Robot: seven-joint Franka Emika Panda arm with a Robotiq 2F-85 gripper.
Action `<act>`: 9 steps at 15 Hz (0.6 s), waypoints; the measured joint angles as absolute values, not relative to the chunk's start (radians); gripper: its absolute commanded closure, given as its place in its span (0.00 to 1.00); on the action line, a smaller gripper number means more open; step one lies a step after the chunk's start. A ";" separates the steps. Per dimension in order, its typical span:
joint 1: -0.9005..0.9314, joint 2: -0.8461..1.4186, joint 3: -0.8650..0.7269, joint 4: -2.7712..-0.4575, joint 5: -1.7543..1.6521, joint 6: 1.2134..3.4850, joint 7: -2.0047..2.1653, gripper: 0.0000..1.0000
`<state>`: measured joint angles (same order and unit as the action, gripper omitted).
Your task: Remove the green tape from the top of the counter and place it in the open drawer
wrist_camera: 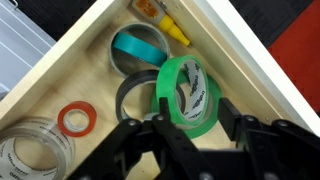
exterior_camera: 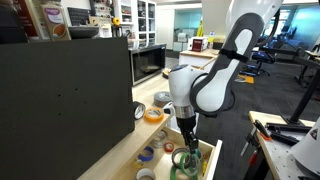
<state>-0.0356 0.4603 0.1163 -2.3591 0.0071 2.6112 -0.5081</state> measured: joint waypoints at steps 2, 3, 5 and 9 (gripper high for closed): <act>-0.049 0.454 0.122 -2.353 0.007 2.609 -0.514 0.02; -0.055 0.447 0.123 -2.351 0.007 2.607 -0.516 0.01; -0.068 0.424 0.124 -2.347 0.007 2.596 -0.518 0.00; -0.090 0.348 0.119 -2.335 0.009 2.531 -0.518 0.00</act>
<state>-0.0903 0.3480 0.1193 -2.3351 0.0095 2.5313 -0.5180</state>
